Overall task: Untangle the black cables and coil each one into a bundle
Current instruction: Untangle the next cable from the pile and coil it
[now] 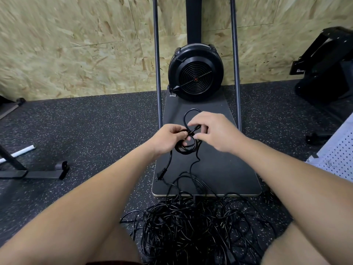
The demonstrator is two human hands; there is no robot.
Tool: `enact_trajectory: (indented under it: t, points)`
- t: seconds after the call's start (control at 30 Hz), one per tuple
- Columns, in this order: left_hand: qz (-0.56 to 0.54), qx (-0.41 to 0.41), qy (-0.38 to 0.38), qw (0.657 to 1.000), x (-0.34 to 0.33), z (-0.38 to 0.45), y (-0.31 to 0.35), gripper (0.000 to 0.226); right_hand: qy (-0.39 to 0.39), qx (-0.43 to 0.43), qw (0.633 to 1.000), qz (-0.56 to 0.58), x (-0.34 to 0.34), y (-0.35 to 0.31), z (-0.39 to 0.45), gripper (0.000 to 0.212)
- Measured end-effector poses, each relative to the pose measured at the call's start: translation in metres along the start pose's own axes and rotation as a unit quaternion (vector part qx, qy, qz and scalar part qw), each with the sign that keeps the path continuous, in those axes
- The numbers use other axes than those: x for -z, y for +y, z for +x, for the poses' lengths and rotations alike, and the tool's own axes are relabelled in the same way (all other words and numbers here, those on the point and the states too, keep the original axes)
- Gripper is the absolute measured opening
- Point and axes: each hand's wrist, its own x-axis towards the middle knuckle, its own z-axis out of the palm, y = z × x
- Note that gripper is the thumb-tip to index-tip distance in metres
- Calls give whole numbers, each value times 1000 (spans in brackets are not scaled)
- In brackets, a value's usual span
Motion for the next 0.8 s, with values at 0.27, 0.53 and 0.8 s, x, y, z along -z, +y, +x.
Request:
enact_trajectory:
  t: [0.27,0.53,0.8]
  points:
    - [31,-18,-19,999,-11,1,-4,23,-78,-17,982,-170,-1,-9,7,11]
    - [89,-40,46,994,6,6,-10,22,-46,-53,997,-37,7,-8,5,20]
    - [11,30,75,997,29,4,-24,30,60,-168,968,178,25,1,3,25]
